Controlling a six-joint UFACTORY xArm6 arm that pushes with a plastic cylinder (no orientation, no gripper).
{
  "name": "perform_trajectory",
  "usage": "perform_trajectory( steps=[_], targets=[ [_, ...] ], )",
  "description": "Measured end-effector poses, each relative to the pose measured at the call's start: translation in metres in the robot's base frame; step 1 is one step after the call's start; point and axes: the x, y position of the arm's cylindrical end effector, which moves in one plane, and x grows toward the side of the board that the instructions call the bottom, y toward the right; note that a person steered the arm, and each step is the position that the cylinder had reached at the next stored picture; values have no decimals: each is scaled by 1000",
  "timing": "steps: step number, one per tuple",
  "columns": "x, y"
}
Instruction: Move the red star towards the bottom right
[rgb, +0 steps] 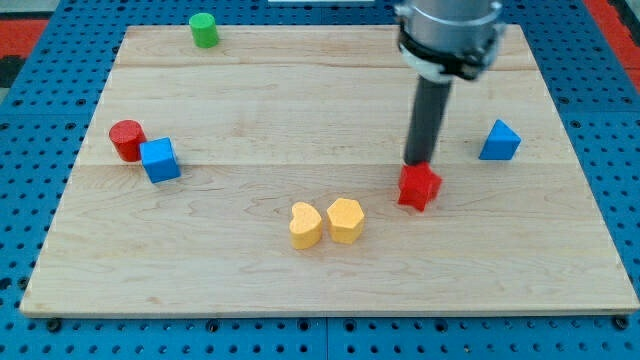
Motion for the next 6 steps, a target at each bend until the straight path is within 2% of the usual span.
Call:
perform_trajectory(
  steps=[1,2,3,4,5,6],
  targets=[
    [16,1],
    [11,-59],
    [18,-79],
    [48,-1],
    [48,31],
    [48,31]
  ],
)
